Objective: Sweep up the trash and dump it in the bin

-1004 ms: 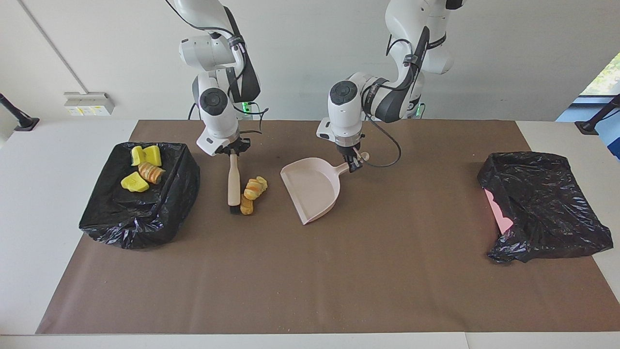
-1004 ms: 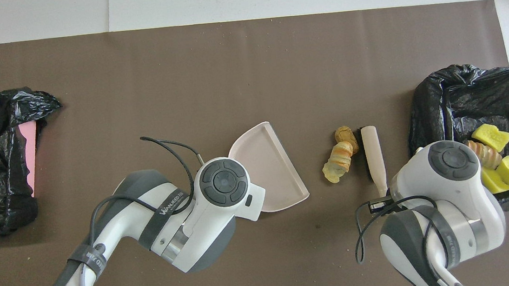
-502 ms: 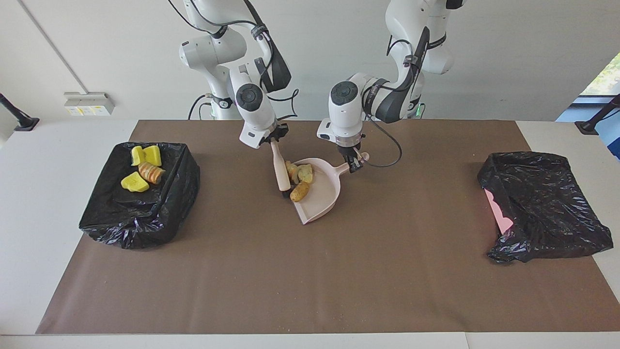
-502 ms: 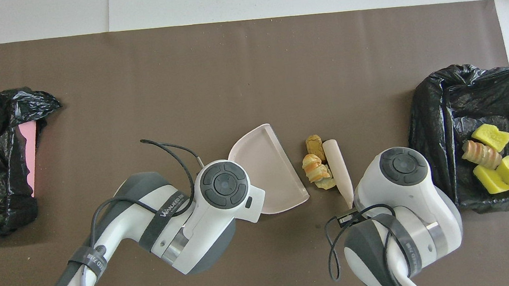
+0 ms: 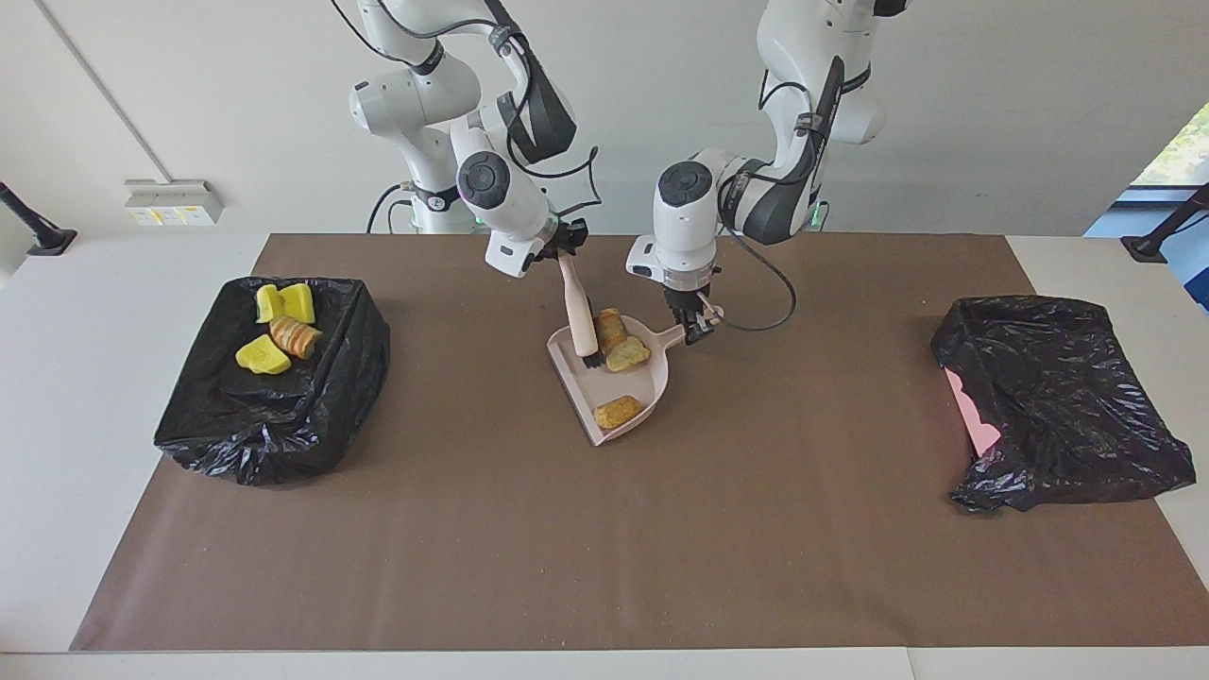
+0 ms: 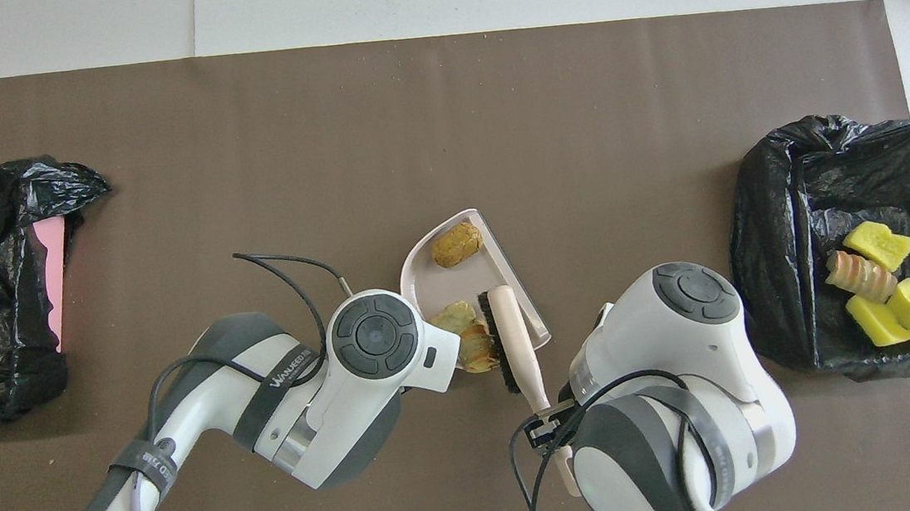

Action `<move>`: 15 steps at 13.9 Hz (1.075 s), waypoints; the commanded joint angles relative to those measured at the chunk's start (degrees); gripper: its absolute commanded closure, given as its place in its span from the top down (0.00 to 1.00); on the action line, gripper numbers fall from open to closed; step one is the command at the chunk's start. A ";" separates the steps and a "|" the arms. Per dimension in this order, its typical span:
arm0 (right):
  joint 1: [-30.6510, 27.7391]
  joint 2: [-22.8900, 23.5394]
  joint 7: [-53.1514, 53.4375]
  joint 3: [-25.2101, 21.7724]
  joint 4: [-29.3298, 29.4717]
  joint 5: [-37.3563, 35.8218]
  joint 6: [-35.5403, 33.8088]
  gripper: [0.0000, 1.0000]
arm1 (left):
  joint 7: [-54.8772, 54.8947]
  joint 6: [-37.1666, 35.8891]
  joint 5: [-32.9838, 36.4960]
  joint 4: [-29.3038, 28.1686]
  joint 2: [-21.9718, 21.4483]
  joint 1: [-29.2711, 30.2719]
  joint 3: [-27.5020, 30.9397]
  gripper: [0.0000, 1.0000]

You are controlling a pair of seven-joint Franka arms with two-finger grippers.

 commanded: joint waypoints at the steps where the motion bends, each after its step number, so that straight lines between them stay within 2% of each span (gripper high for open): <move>1: -2.16 -4.93 0.49 0.11 0.88 -5.47 -6.17 0.00 | 2.58 2.96 1.25 -2.11 -0.87 2.45 -0.05 0.00; 4: -1.72 -10.38 9.70 0.46 0.97 -11.11 -11.54 0.00 | 7.84 2.88 0.81 -1.41 -1.31 6.22 -0.22 0.00; 6: -1.81 -12.94 14.54 0.46 0.88 -11.21 -13.48 0.00 | 11.70 2.52 0.72 -1.32 -2.19 8.93 -0.13 0.00; 8: -1.37 -14.09 18.15 0.72 -0.61 -10.52 -12.44 0.00 | 17.06 1.30 0.72 -1.06 -4.03 11.93 -0.05 0.00; 9: -0.76 -13.92 20.34 0.99 -1.05 -9.99 -11.65 0.00 | 20.13 -0.80 0.72 -1.06 -5.52 14.47 -0.13 0.00; 12: 7.57 -12.16 29.57 1.96 -3.24 -9.37 -5.43 0.00 | 29.19 -5.55 0.63 -1.06 -10.70 21.33 -0.13 0.00; 15: 10.31 -9.88 31.26 2.13 -4.13 -5.50 -1.10 0.00 | 37.63 -8.97 0.28 -0.97 -14.57 27.83 0.04 0.00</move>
